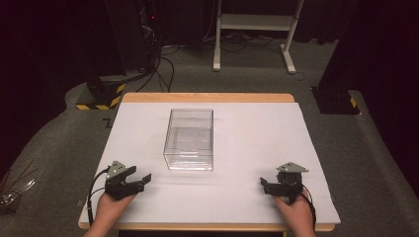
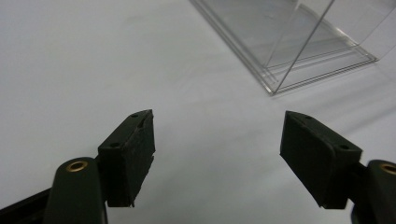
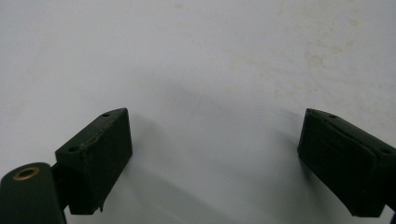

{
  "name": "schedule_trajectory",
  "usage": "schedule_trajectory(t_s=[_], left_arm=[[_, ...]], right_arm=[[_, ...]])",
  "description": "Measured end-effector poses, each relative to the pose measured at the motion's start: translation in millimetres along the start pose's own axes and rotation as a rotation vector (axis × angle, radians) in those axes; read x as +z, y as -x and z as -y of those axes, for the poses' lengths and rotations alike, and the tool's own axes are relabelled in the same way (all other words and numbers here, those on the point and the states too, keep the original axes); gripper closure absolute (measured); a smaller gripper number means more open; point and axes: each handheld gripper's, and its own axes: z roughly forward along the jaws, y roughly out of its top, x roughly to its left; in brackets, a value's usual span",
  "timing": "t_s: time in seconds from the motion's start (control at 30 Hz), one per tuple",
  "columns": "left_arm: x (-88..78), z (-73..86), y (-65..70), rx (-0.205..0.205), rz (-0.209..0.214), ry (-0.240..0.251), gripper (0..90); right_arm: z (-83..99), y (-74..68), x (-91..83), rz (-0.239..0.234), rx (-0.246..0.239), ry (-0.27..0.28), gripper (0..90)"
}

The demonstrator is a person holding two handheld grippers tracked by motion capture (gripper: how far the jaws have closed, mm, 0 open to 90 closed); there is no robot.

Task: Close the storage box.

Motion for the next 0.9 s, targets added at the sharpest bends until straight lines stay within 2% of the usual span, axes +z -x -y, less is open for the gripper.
schedule_trajectory(t_s=[0.1, 0.13, 0.23, 0.33, 0.43, 0.5, 0.9], left_arm=[[-0.4, 2.1, -5.0, -0.003, -0.02, -0.015, 25.5], [-0.3, 4.0, -8.5, 0.014, -0.042, -0.033, 24.5], [0.2, 6.0, -12.2, 0.036, -0.063, -0.058, 23.0], [2.0, 8.3, -13.1, 0.071, -0.098, -0.094, 18.9], [3.5, 8.4, -10.9, 0.099, -0.114, -0.105, 16.4], [6.4, 9.2, -8.7, 0.107, -0.119, -0.124, 15.0], [6.2, 9.2, -10.7, 0.105, -0.107, -0.126, 14.4]], right_arm=[[0.0, -0.1, 0.0, 0.0, 0.0, 0.0, 9.9], [0.0, -0.1, 0.0, 0.0, 0.0, 0.0, 9.9], [0.0, -0.1, 0.0, 0.0, 0.0, 0.0, 9.9], [0.0, -0.1, 0.1, 0.001, -0.001, 0.001, 9.9], [0.0, -0.4, 0.0, 0.001, 0.002, -0.001, 9.9], [0.1, -0.4, 0.0, 0.0, 0.002, 0.0, 9.9], [0.1, -0.4, 0.1, 0.001, 0.0, 0.001, 9.9]])
